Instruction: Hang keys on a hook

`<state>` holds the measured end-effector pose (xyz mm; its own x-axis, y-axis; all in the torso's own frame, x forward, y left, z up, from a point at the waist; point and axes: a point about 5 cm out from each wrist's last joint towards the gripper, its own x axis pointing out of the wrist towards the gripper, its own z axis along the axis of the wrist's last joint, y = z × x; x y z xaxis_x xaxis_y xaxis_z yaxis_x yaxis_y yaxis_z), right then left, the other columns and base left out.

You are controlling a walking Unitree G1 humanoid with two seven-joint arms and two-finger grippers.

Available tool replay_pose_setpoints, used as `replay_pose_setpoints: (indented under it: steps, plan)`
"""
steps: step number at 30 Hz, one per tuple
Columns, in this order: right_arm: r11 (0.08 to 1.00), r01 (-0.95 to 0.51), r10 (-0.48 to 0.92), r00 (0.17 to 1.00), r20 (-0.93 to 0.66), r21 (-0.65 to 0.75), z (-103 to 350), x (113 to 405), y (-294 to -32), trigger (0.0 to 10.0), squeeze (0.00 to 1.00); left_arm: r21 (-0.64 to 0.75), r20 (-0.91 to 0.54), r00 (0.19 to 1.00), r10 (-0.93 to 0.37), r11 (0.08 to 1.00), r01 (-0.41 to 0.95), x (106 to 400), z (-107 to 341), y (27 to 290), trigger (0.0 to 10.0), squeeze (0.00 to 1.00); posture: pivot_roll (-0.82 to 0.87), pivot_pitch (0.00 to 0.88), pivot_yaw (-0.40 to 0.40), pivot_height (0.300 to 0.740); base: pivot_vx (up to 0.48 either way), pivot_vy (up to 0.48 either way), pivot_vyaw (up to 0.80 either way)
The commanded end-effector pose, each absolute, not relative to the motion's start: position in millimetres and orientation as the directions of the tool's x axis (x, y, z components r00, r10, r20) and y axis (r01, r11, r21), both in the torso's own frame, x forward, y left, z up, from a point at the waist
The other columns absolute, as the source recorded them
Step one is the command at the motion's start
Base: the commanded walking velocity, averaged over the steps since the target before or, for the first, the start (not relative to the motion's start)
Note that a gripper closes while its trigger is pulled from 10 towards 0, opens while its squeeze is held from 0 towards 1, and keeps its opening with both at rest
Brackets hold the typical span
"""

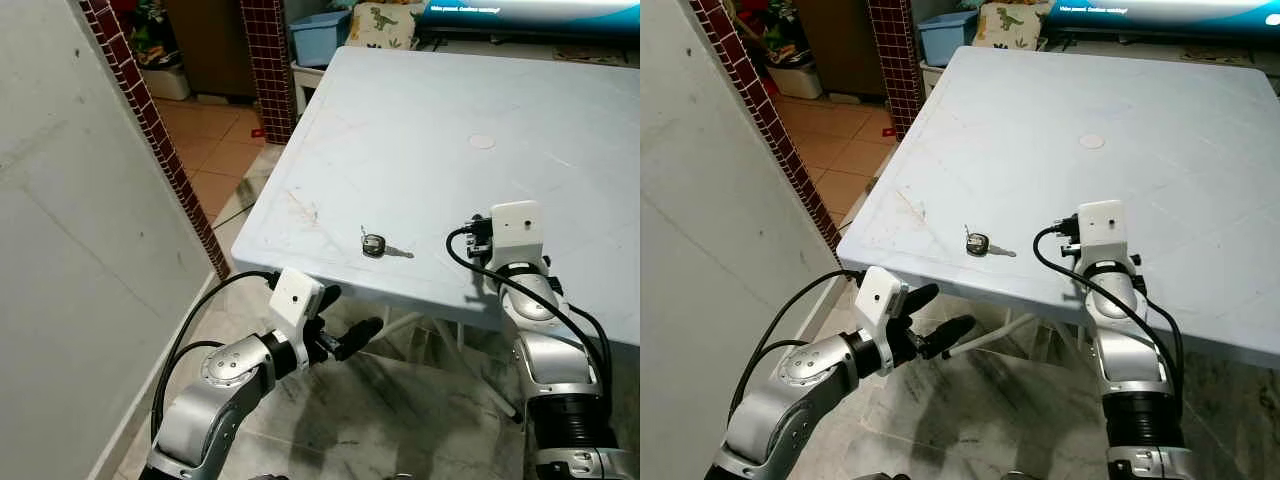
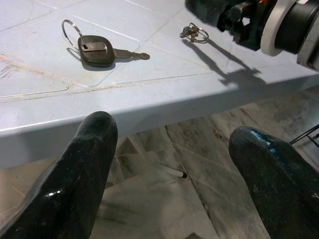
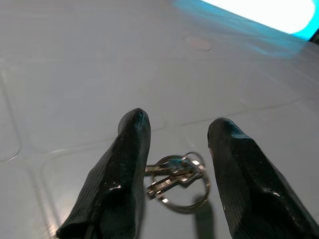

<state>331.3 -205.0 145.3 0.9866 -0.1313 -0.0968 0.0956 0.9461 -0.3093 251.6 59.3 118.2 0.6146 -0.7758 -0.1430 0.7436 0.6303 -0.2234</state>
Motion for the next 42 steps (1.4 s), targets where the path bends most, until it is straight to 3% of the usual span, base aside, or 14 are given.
replay_pose_setpoints:
  steps: [1,8,9,10,11,12,13,26,34,42]
  plan:
    - [0.949,0.063,-0.107,0.986,-0.128,-0.309,140,329,-200,10.0,1.0,-0.208,-0.166,0.613,-0.773,0.635,0.744,252,115,60,10.0,0.0,-0.07,0.113,0.076,0.74,0.0,0.0,0.0]
    - [0.944,-0.001,-0.066,0.979,-0.191,-0.331,132,330,-202,10.0,1.0,-0.209,-0.167,0.613,-0.772,0.635,0.743,252,114,59,10.0,0.0,-0.07,0.11,0.072,0.74,0.0,0.0,0.0]
    - [0.945,0.0,-0.066,0.979,-0.191,-0.326,132,330,-202,10.0,0.93,-0.209,-0.167,0.613,-0.772,0.635,0.744,252,114,59,10.0,0.0,-0.07,0.109,0.072,0.74,0.0,0.0,0.0]
    - [0.945,0.009,-0.073,0.98,-0.186,-0.328,134,332,-203,10.0,0.44,-0.209,-0.167,0.612,-0.773,0.635,0.744,252,114,59,10.0,0.0,-0.07,0.109,0.072,0.74,0.0,0.0,0.0]
    - [0.944,0.014,-0.078,0.98,-0.182,-0.33,135,333,-204,10.0,0.07,-0.209,-0.168,0.612,-0.773,0.634,0.744,252,114,59,10.0,0.0,-0.07,0.109,0.072,0.74,0.0,0.0,0.0]
    - [0.946,0.024,-0.086,0.98,-0.179,-0.323,136,334,-204,10.0,0.07,-0.209,-0.168,0.612,-0.773,0.634,0.744,252,114,59,10.0,0.0,-0.07,0.109,0.072,0.74,0.0,0.0,0.0]
    - [0.952,0.044,-0.101,0.979,-0.175,-0.304,136,335,-205,10.0,0.0,-0.209,-0.168,0.611,-0.773,0.634,0.744,252,114,59,10.0,0.0,-0.07,0.109,0.072,0.74,0.0,0.0,0.0]
    - [0.98,0.181,-0.192,0.969,-0.158,-0.082,147,355,-194,10.0,0.0,-0.209,-0.172,0.606,-0.777,0.63,0.748,251,113,59,10.0,0.0,-0.07,0.115,0.078,0.74,0.0,0.0,0.0]
    - [0.942,0.322,-0.298,0.931,-0.21,0.089,149,362,-191,10.0,0.0,-0.208,-0.171,0.608,-0.775,0.632,0.747,251,114,59,10.0,0.0,-0.06,0.119,0.075,0.74,0.0,0.0,0.0]
    - [0.941,0.317,-0.284,0.93,-0.233,0.12,150,360,-180,10.0,0.0,-0.211,-0.173,0.602,-0.78,0.626,0.751,251,113,58,10.0,0.0,-0.07,0.121,0.073,0.74,0.0,0.0,0.0]
